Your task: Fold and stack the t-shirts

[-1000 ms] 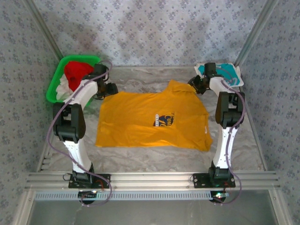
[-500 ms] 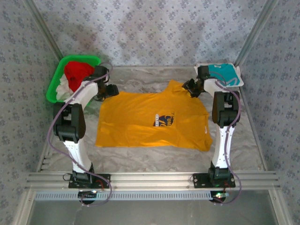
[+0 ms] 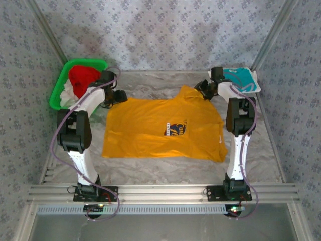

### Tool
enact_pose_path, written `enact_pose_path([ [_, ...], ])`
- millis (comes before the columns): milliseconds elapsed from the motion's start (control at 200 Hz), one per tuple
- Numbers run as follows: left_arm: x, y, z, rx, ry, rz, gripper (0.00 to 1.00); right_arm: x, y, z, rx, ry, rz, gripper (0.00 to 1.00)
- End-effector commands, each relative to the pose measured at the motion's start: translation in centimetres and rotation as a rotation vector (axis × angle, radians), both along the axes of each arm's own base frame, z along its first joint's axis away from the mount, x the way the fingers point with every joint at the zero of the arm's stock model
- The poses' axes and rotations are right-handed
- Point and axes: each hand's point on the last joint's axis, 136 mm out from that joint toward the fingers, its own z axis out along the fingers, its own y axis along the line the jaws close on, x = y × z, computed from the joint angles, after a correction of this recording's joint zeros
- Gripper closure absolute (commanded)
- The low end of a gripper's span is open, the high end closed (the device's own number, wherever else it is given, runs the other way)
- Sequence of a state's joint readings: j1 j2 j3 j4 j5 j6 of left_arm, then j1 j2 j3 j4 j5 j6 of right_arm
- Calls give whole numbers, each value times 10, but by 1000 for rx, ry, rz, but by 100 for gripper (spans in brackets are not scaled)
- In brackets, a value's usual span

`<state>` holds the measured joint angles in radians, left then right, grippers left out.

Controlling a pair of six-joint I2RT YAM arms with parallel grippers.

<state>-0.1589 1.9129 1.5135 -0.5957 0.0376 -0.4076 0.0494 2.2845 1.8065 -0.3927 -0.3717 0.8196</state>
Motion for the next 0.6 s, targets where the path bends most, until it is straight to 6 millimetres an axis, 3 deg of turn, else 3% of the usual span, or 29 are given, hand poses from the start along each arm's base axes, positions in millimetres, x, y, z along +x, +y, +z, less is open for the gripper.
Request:
enact_pose_path([
  [0, -2, -4, 12, -10, -29, -22, 29, 6, -5, -13, -20, 32, -32, 55],
  [220, -3, -1, 10, -5, -36, -16, 28, -8, 1, -4, -34, 26, -10, 55],
  [440, 11, 7, -2, 6, -20, -15, 28, -17, -34, 8, -135, 5, -13, 55],
  [595, 23, 6, -7, 9, -14, -20, 28, -21, -58, 6, -141, 23, -56, 55],
])
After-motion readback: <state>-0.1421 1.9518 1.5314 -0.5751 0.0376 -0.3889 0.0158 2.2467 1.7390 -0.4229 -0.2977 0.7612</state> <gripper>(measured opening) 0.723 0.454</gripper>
